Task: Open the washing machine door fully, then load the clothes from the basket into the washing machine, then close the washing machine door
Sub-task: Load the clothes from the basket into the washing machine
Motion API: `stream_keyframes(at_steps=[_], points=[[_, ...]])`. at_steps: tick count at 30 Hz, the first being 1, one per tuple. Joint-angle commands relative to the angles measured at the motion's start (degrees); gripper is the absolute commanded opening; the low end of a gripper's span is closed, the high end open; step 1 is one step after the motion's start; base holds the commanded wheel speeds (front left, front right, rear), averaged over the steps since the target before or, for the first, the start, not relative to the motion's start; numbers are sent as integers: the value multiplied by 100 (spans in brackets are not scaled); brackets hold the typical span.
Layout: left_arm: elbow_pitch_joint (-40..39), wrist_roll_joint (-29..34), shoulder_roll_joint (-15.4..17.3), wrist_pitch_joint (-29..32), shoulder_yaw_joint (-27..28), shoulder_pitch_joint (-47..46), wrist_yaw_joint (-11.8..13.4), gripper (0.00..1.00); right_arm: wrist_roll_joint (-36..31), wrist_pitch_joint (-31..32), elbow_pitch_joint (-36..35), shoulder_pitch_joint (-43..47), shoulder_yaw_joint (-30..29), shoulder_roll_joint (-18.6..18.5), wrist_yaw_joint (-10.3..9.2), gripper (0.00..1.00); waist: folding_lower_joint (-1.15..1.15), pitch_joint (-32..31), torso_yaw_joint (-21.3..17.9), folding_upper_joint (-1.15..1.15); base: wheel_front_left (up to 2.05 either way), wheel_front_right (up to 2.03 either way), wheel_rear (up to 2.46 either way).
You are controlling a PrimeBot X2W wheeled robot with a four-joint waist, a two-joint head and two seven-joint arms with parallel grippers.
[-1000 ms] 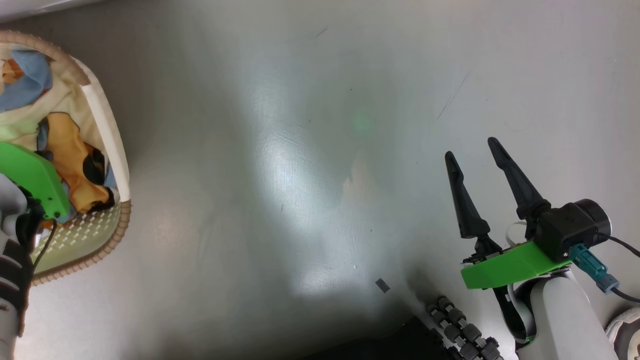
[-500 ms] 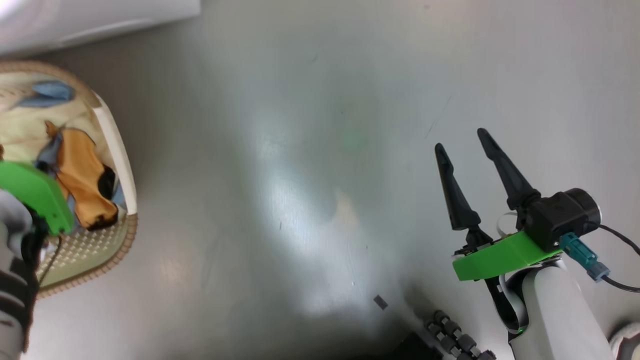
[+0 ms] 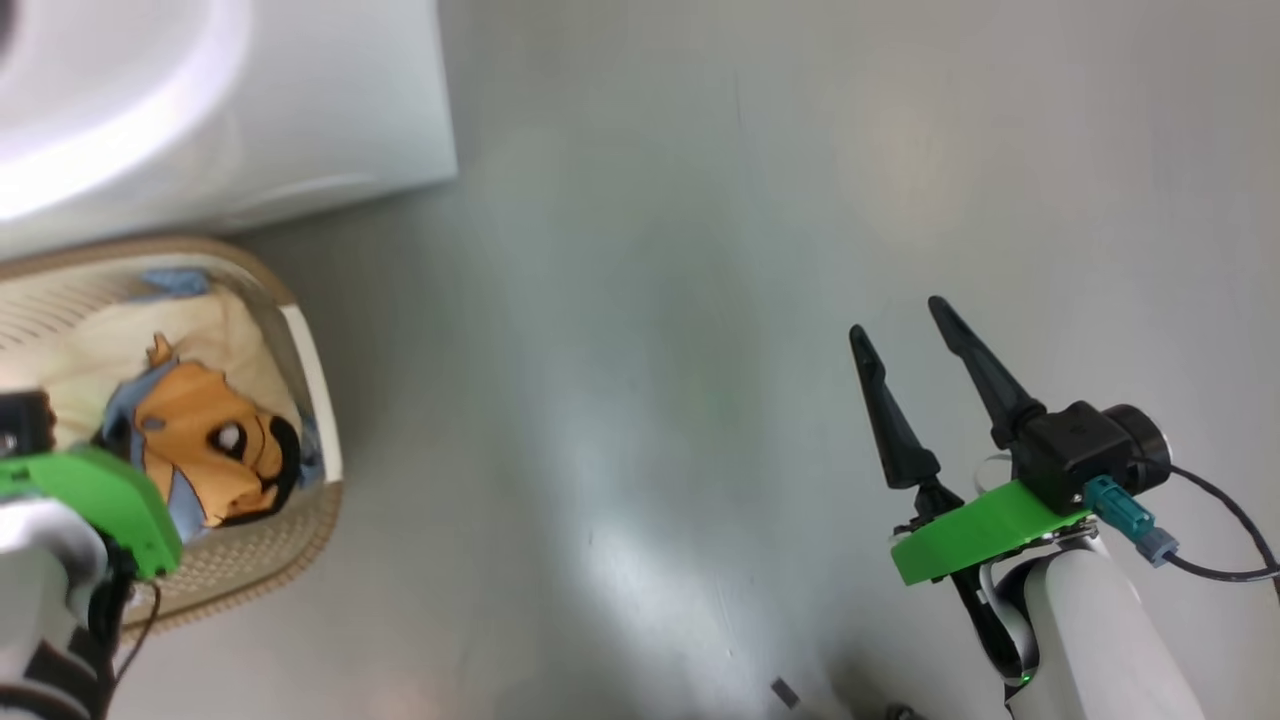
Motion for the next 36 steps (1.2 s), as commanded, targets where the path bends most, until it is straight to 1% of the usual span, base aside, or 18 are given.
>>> stream_keyframes(at_steps=[1,8,13,20,21,31,36], points=[[-32,-102,257,-162,118,292,-27,0,-22,-33,-57,218,163,0,16,100,0,-625,150,0,0,0,0],[-355,-137,300,-382,194,719,-34,0,-31,-33,114,328,135,0,16,100,0,-1189,300,0,0,0,0],[-1091,-108,302,-389,445,1056,77,0,-51,-33,199,404,82,0,16,100,0,-1486,474,0,0,0,0],[-2114,85,210,-391,834,1706,219,0,-45,-33,296,495,9,0,16,100,0,-1918,709,0,0,0,0],[-2114,85,210,-391,834,1706,219,0,-45,-33,296,495,9,0,16,100,0,-1918,709,0,0,0,0],[-3555,465,-140,-391,1504,2775,268,0,-33,-33,406,707,-59,0,16,100,0,-2578,955,0,0,0,0],[-4061,712,-329,-391,1762,3240,249,0,-39,-33,455,832,-85,0,16,100,0,-2870,1024,0,0,0,0]])
